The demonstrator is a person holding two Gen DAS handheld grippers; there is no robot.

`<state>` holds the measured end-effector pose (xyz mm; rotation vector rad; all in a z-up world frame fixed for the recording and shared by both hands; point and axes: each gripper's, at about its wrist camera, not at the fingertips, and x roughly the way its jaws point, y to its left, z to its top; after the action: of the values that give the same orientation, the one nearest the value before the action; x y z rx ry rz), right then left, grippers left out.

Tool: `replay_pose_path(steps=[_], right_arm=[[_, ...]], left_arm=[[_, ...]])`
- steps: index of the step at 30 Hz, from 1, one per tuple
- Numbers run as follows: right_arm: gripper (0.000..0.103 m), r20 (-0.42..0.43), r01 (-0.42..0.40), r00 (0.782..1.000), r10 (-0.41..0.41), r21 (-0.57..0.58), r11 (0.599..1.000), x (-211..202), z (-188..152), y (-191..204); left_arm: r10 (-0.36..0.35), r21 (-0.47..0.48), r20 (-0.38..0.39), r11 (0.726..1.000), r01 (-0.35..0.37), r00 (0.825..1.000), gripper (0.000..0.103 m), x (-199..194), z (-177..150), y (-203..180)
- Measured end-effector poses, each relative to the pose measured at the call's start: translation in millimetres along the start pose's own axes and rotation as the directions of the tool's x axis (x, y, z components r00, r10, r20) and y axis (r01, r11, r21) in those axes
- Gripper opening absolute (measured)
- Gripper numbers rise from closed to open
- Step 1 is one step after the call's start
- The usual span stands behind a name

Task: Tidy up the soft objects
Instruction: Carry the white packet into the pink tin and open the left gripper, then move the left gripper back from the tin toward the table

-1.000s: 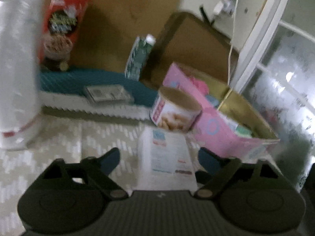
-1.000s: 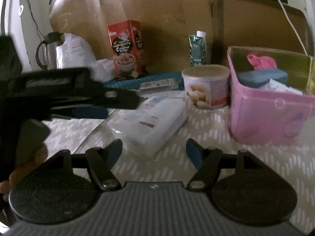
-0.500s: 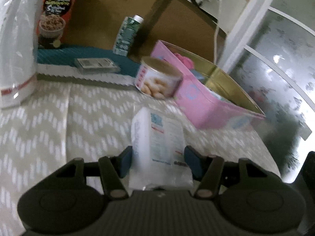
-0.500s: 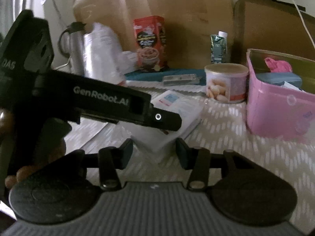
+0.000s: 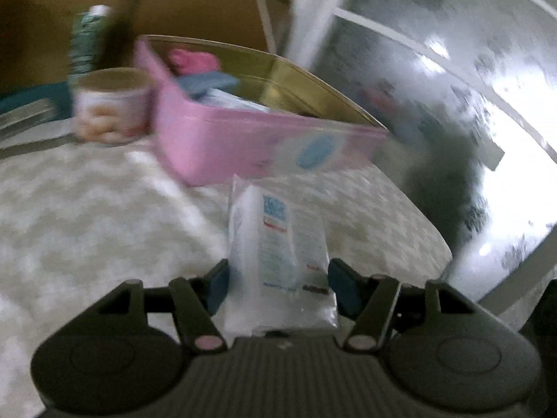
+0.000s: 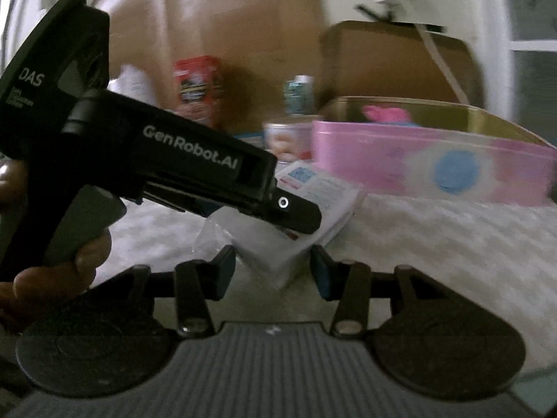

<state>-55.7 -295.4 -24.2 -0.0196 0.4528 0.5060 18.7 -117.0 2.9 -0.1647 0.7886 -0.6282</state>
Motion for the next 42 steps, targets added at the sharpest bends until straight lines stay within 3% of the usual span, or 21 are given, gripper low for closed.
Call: replay_pose_path(steps=[8, 10, 13, 17, 20, 22, 23, 24, 25, 28, 31, 35, 36, 37, 38, 40, 42], right_arm=[[0.051, 0.032, 0.147, 0.988, -0.151, 0.117, 0.982, -21.3, -9.0, -46.8], [0.051, 0.043, 0.175, 0.982, -0.182, 0.138, 0.975, -25.6, -11.7, -56.6], [0.059, 0.058, 0.237, 0.967, -0.248, 0.155, 0.959, -31.1, -14.9, -67.0], [0.059, 0.074, 0.266, 0.957, -0.281, 0.172, 0.949, -37.4, -20.6, -79.4], [0.060, 0.072, 0.262, 0.958, -0.277, 0.169, 0.950, -36.2, -24.6, -86.3], [0.060, 0.084, 0.265, 0.956, -0.280, 0.154, 0.952, -34.3, -25.0, -86.1], [0.060, 0.089, 0.263, 0.957, -0.277, 0.143, 0.954, -32.9, -24.0, -85.5], [0.050, 0.095, 0.260, 0.957, -0.273, 0.134, 0.956, -32.6, -23.3, -85.0], [0.047, 0.099, 0.269, 0.954, -0.282, 0.130, 0.954, -32.3, -21.1, -84.4], [0.047, 0.161, 0.305, 0.932, -0.324, 0.132, 0.943, -40.1, -16.2, -82.2], [0.047, 0.257, 0.350, 0.896, -0.363, 0.095, 0.932, -47.0, -6.1, -77.0], [0.047, 0.321, 0.328, 0.887, -0.332, 0.068, 0.942, -39.6, 24.8, -87.7], [0.047, 0.328, 0.307, 0.891, -0.314, 0.075, 0.949, -34.3, 35.0, -94.3], [0.049, 0.333, 0.283, 0.896, -0.294, 0.083, 0.956, -27.6, 46.0, -101.3], [0.049, 0.332, 0.274, 0.898, -0.288, 0.091, 0.957, -16.0, 59.4, -109.4], [0.051, 0.320, 0.277, 0.899, -0.300, 0.116, 0.954, 10.0, 82.4, -126.2], [0.054, 0.227, 0.291, 0.923, -0.310, 0.116, 0.950, 46.1, 101.5, -139.6]], left_arm=[[-0.077, 0.084, -0.062, 0.993, 0.082, 0.995, 0.068, 51.6, 19.0, -45.6], [-0.072, 0.117, -0.071, 0.990, 0.080, 0.995, 0.084, 60.6, 22.0, -56.2], [-0.062, 0.158, -0.076, 0.985, 0.073, 0.995, 0.089, 65.6, 22.8, -66.5], [-0.051, 0.152, -0.068, 0.986, 0.061, 0.996, 0.097, 66.4, 25.6, -65.4], [-0.050, 0.130, -0.086, 0.990, 0.061, 0.995, 0.093, 72.4, 29.1, -60.9], [-0.063, 0.165, -0.096, 0.983, 0.078, 0.993, 0.065, 73.7, 30.9, -65.1], [-0.100, 0.168, -0.115, 0.979, 0.118, 0.988, 0.060, 74.4, 32.8, -67.1], [-0.098, 0.172, -0.109, 0.978, 0.116, 0.989, 0.060, 72.8, 35.1, -70.6], [-0.096, 0.191, -0.094, 0.975, 0.112, 0.991, 0.060, 70.0, 37.4, -74.8], [-0.117, 0.244, -0.034, 0.962, 0.122, 0.993, 0.061, 55.3, 48.1, -88.0], [-0.125, 0.288, 0.039, 0.952, 0.108, 0.991, 0.064, 42.4, 62.2, -95.9], [-0.093, 0.289, 0.092, 0.955, 0.063, 0.991, 0.068, 46.1, 95.1, -92.9], [-0.067, 0.279, 0.109, 0.960, 0.035, 0.992, 0.076, 51.2, 104.7, -90.5], [-0.025, 0.268, 0.130, 0.963, -0.010, 0.991, 0.093, 58.5, 115.7, -87.8], [0.023, 0.260, 0.148, 0.964, -0.062, 0.989, 0.101, 69.1, 127.7, -85.3], [0.112, 0.245, 0.157, 0.958, -0.149, 0.981, 0.102, 93.8, 147.1, -75.8], [0.201, 0.166, 0.106, 0.962, -0.217, 0.974, 0.101, 114.1, 161.1, -58.7]])
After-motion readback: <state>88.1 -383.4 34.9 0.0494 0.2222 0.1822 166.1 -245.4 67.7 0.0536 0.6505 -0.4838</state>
